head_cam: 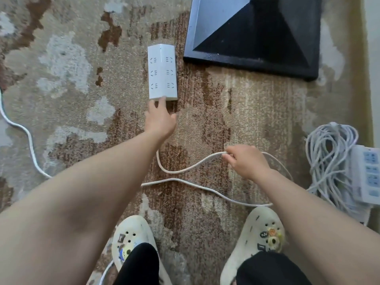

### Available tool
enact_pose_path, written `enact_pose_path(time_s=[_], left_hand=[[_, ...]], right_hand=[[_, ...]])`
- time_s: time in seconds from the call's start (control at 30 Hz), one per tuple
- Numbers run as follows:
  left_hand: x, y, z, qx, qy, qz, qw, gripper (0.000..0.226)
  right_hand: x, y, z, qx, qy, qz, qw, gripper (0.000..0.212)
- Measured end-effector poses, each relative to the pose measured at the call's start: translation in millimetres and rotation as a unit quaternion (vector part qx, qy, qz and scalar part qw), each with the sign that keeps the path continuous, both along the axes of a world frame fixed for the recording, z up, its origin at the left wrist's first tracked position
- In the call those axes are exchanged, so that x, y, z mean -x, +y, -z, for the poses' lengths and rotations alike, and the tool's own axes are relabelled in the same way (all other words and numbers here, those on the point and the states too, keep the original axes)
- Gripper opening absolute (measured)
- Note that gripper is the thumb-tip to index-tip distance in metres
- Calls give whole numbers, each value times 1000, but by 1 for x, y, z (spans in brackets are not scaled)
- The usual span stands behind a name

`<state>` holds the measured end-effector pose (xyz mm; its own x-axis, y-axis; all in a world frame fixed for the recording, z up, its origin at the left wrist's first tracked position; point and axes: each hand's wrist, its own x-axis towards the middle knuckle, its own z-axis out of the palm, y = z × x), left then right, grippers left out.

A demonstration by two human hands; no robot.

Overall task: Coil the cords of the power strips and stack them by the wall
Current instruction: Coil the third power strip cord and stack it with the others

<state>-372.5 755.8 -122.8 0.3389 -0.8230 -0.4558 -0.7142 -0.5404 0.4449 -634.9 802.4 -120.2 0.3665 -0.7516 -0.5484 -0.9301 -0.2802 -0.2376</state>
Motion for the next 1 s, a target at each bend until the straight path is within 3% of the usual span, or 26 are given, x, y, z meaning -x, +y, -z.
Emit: enact_pose_path(time_s=[0.23,0.4,0.57,0.67,0.73,0.87,1.0], left_hand=[[2,-77,36,-55,-48,-38,997,96],[-14,-98,49,-57,-73,-101,991,94],[-19,-83,43,-37,-70,-95,992,96],[-9,-72,43,-64,-70,-69,993,117],[5,-75,47,-69,-90,-89,990,119],[5,-82,51,-75,-114,-101,985,117],[-6,-42,46,-61,-110,-46,991,123]], right_hand=[[11,-12,54,16,-62,34,997,31],[-8,26,64,42,-149,30,988,35],[-6,26,54,29,-151,34,988,37],[-5,25,45,8,-131,30,991,54],[-8,32,42,-15,-113,11,993,63],[-12,42,50,-28,-116,-4,993,40],[-12,32,53,3,-147,106,983,25]])
